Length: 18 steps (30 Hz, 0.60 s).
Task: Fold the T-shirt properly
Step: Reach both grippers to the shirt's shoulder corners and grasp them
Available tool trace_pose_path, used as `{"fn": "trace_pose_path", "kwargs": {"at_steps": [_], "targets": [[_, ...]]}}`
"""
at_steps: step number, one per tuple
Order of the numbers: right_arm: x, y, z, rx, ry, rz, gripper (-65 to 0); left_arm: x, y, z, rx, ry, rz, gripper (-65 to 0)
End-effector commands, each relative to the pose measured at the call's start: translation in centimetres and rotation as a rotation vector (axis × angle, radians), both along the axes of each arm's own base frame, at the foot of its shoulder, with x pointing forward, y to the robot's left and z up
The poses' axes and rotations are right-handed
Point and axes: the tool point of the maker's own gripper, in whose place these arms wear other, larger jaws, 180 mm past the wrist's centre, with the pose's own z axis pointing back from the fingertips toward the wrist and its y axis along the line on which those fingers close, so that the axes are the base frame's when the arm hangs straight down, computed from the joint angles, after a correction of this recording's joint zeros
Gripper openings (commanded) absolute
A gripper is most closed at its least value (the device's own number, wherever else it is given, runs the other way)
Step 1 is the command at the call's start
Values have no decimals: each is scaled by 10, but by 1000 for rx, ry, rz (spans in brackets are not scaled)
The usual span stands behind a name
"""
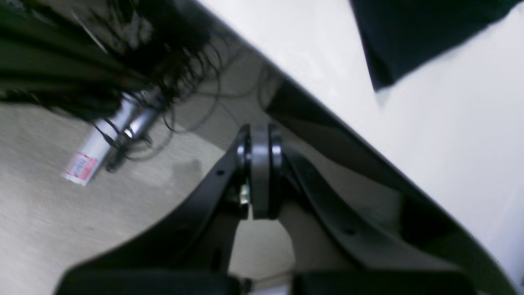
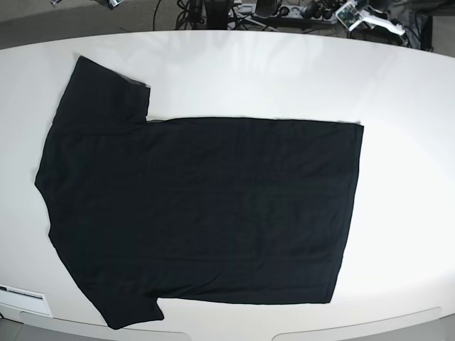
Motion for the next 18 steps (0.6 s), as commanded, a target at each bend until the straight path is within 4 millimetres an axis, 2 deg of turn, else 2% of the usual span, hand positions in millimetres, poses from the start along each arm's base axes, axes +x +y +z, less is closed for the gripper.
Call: {"fn": "trace_pose_path", "kwargs": {"at_steps": [1,4,11,15,18], "targets": [[7,0,9,-15,-51,31,-650,11,-2,8,-1,-51,-17,-650],[22,1,10,-27,-90,62,-650,33,1,14,34,-130,-43,-650],[63,31,8,91,-154,176,-650,73,14,17,124,-246,-172,-650],[76,52,9,173,-162,266,-650,96,43,1,259,-262,-351,-650],[85,59,12,184,-187,316,-650,114,69,-7,333,-282,-452,-650]]}}
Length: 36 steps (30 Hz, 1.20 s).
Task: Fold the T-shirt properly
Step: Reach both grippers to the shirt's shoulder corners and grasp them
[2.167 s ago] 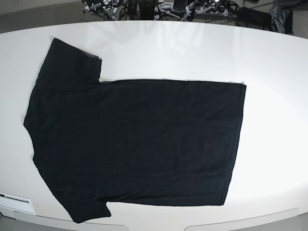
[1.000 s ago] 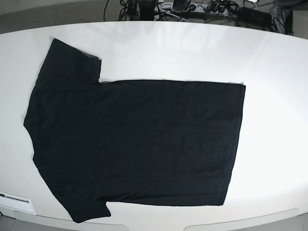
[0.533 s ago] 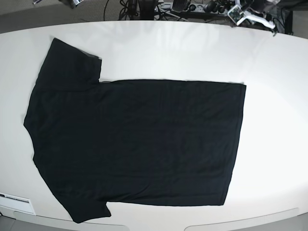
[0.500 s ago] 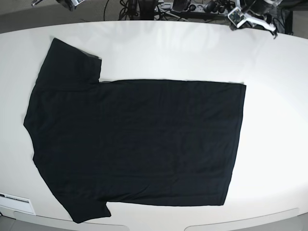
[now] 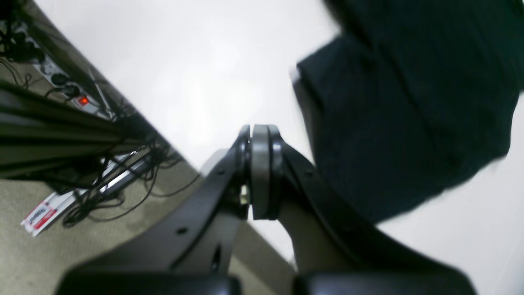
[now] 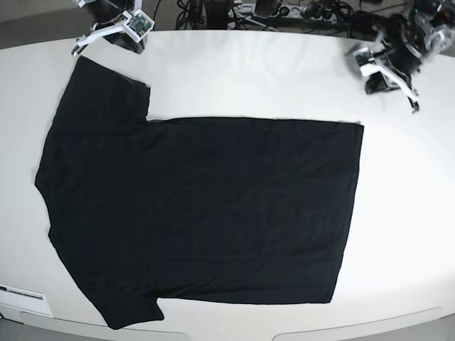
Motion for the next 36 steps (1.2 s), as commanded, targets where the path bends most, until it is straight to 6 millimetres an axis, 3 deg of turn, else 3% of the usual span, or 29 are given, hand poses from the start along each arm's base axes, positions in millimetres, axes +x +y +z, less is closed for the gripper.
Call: {"fn": "trace_pose_path", "kwargs": {"at_steps": [1,2,3,6,7,9,19,29,31,36], "targets": [[3,0,0,1,-15,10,-650,10,1,6,-5,-24,-43,-650],[5,-4,-9,-11,-5,4,-650,14,5,5,-7,-19,-70,-650],[8,-9,-16,-24,-4,-8,-647,19,7,6,-18,-17,-92,-608],[19,-23,-29,-56,-15,-59,-405,29,9,10,-38,-9,-141,-273],[20,-26,-32,-63,-15,-69,-335,33,8,13,-47,-19,-147,-220],[24,-29,-34,-70,-22,-81,-279,39,4,17,-68,-29,-155,-215],[29,-35,-31,-83,-52,-116,-277,35,-28,-6,-83,15,-276,-215],[29,-36,-31,-86,-50,-118,-277,21,-22,-64,57,120,-415,-215],[30,-40,-31,-97,-51,-143,-277,19,-23,-69,69,129,-438,-215],[37,-55,-27,-124,-78,-178,-277,38,-28,-70,71,86,-444,-215]]}}
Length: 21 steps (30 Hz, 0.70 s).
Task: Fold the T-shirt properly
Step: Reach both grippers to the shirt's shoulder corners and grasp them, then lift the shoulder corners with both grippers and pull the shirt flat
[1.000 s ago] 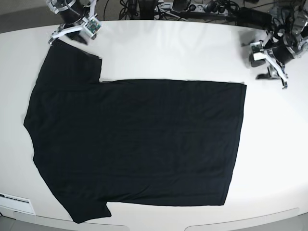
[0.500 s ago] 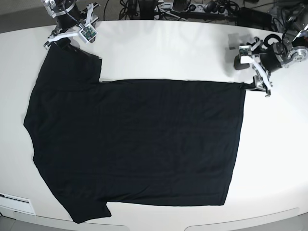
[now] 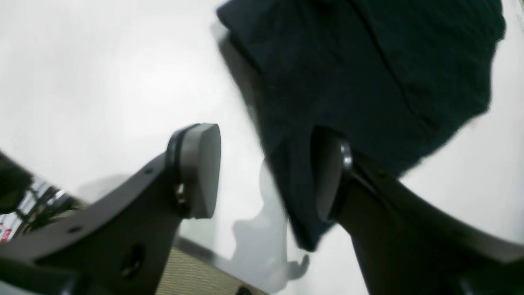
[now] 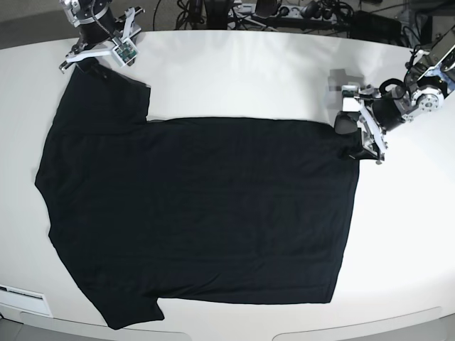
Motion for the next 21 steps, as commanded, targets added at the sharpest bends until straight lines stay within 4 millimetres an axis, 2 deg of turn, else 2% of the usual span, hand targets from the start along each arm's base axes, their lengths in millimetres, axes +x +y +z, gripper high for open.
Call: {"fn": "trace_pose_path", "kwargs": {"at_steps": [1,4,6,7,8,11,12,18,21], "targets": [[5,-5,8,-14,-33,-1,-277,-21,24,-26,135,116,7,-216],[9,-16,11,-27,-46,-21,-277,-18,18,-26,100,124,28,-220],[10,-17,11,-5,-33,-26,-277,-18,15,-26,95,126,28,-225],[11,-15,10,9,-26,-17,-277,-18,15,-26,93,125,28,-248],[12,-14,10,20,-19,-10,-277,-18,15,-26,93,125,28,-304],[14,-14,7,21,-18,-4,-277,-18,17,-27,98,130,50,-592],[14,-15,4,20,-12,-2,-277,-17,19,-28,98,133,70,-650],[14,-27,-37,34,94,-11,-277,-15,21,-28,100,133,96,-650],[15,-35,-48,22,113,-26,-278,-15,22,-28,100,134,97,-650]]}}
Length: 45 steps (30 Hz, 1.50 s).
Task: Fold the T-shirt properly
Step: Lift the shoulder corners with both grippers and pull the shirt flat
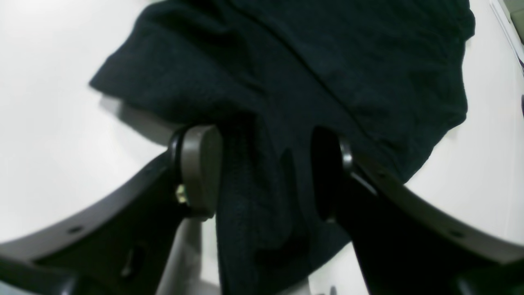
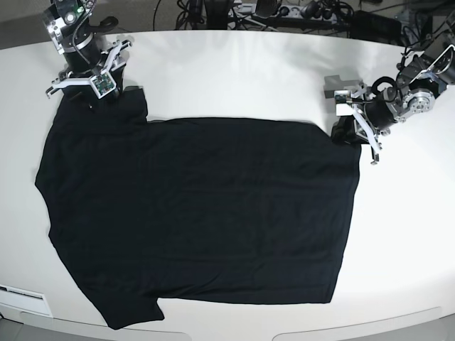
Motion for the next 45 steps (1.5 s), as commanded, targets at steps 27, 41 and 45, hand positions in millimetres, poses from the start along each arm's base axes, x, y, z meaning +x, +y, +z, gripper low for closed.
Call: {"fn": "trace_pose_path", "kwargs": {"at_steps": [27,41,45], "targets": [[-80,-22,56,-265,75,54,-650,-68,12,39,270,-98,5,-650],[-133,-33,49,-292,223,14,-650,-150,-18,42,230,17,-45,-650],[-120,-43,60,-369,138,7,-650,-144,-30,55,195,-54,-66,-650]]}}
